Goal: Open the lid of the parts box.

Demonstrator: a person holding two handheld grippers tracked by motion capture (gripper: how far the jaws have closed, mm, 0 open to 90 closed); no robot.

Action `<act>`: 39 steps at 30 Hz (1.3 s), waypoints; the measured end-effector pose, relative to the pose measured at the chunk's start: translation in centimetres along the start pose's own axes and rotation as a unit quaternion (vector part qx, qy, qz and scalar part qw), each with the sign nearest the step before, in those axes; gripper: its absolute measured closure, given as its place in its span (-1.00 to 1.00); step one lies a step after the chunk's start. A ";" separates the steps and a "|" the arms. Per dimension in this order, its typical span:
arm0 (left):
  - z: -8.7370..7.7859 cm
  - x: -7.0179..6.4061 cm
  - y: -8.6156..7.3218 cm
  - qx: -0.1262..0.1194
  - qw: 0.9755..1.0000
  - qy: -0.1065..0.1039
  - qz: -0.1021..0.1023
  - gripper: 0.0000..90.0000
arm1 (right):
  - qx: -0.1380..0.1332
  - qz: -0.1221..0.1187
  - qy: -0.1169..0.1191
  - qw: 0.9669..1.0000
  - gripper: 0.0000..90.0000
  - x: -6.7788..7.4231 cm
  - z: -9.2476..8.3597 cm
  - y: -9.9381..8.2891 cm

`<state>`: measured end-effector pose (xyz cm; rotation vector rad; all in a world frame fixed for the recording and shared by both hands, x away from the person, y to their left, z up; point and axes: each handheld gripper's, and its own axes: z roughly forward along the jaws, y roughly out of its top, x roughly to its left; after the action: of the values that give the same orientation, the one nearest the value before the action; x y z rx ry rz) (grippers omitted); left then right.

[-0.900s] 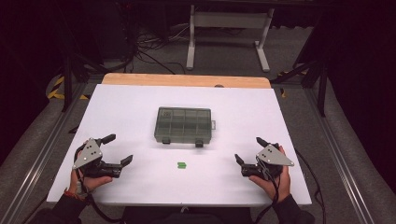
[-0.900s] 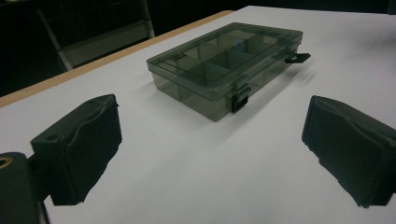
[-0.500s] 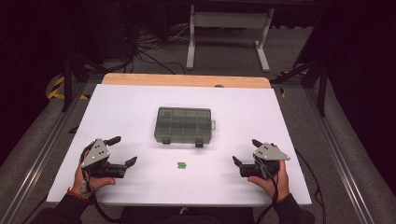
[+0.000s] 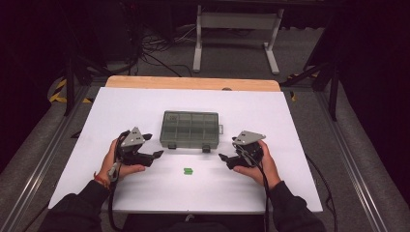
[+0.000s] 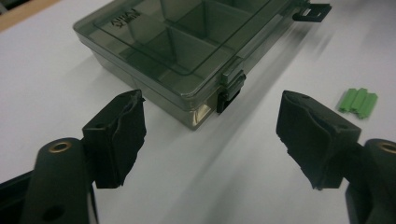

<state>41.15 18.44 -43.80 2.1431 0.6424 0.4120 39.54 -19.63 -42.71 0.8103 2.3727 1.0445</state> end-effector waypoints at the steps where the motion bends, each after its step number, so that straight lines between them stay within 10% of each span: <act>1: 0.5 0.3 0.0 0.010 1.000 0.005 -0.003 -0.40 | 0.000 0.002 -0.002 1.000 -0.43 -0.1 0.4 0.3; 12: 1.9 1.7 -0.1 0.025 0.999 -0.020 -0.019 0.08 | 0.015 0.016 0.037 0.999 0.27 -1.0 3.6 1.1; 39: 2.4 1.9 0.1 0.025 0.999 -0.012 -0.042 0.23 | 0.008 0.030 0.021 0.999 0.41 -0.1 3.4 1.0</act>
<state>43.90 18.00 -45.04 2.1571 0.7333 0.3270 41.89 -17.42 -44.07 0.8788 2.4073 1.0778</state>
